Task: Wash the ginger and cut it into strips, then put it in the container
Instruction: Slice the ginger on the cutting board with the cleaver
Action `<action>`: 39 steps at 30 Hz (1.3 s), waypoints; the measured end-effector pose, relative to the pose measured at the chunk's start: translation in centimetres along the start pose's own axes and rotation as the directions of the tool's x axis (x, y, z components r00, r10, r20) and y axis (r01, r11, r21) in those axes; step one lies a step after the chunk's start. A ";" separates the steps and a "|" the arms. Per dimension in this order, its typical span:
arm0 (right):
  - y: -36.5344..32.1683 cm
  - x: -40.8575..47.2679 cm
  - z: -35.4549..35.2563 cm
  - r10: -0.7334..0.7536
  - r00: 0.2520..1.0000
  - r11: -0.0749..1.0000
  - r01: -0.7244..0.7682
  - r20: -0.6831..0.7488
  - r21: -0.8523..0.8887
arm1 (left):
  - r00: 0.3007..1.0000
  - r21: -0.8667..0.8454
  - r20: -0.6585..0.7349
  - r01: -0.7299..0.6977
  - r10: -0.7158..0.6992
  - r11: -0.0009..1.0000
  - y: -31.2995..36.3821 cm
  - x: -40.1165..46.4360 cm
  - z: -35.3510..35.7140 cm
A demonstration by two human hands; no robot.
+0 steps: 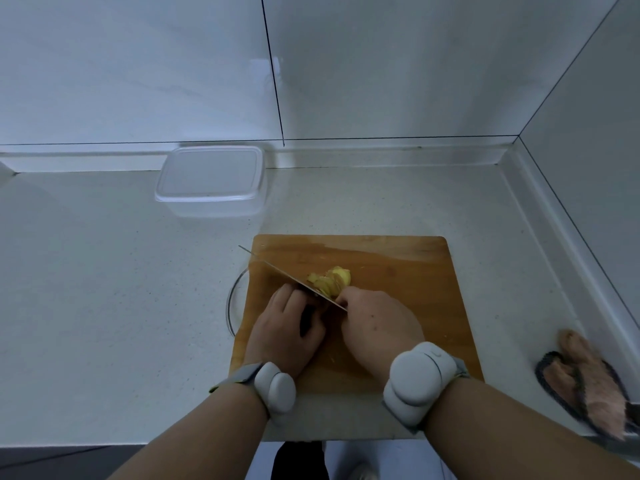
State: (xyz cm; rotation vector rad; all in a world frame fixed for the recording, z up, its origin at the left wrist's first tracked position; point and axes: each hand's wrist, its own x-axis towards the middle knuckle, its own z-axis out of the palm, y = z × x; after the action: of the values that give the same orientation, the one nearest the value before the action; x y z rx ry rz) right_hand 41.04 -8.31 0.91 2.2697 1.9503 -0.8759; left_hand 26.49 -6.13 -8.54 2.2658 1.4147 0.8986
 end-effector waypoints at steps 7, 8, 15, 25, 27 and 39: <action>0.6 -1.3 -0.5 -0.011 1.000 0.999 0.012 -0.008 0.046 | 0.999 0.004 0.016 -0.028 0.028 1.000 -0.1 -0.1 0.0; 0.7 -1.6 -0.6 -0.008 1.000 0.999 0.009 -0.009 0.053 | 0.999 0.002 0.021 -0.026 0.026 1.000 -0.2 -0.1 0.0; 0.8 -2.5 -0.7 0.022 1.000 1.000 -0.022 -0.002 0.013 | 0.999 0.024 0.046 -0.005 0.004 1.000 -0.1 0.0 -0.1; 0.3 -2.0 -0.7 0.046 0.998 0.999 -0.046 0.034 -0.009 | 0.999 -0.001 0.051 0.001 -0.001 1.000 -0.2 0.0 0.0; 0.3 -1.9 -0.7 0.052 0.998 0.999 -0.051 0.036 -0.010 | 0.999 0.006 0.048 -0.004 0.004 1.000 -0.3 0.0 0.0; 0.2 -1.4 -0.3 0.049 0.997 0.999 -0.049 0.061 0.006 | 1.000 0.013 0.014 -0.021 0.021 1.000 -0.4 0.0 0.3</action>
State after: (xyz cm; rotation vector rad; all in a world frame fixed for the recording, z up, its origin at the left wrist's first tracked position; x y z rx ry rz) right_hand 41.25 -9.53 1.71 2.2561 1.8617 -0.9369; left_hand 26.37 -5.93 -8.98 2.2956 1.3974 0.8806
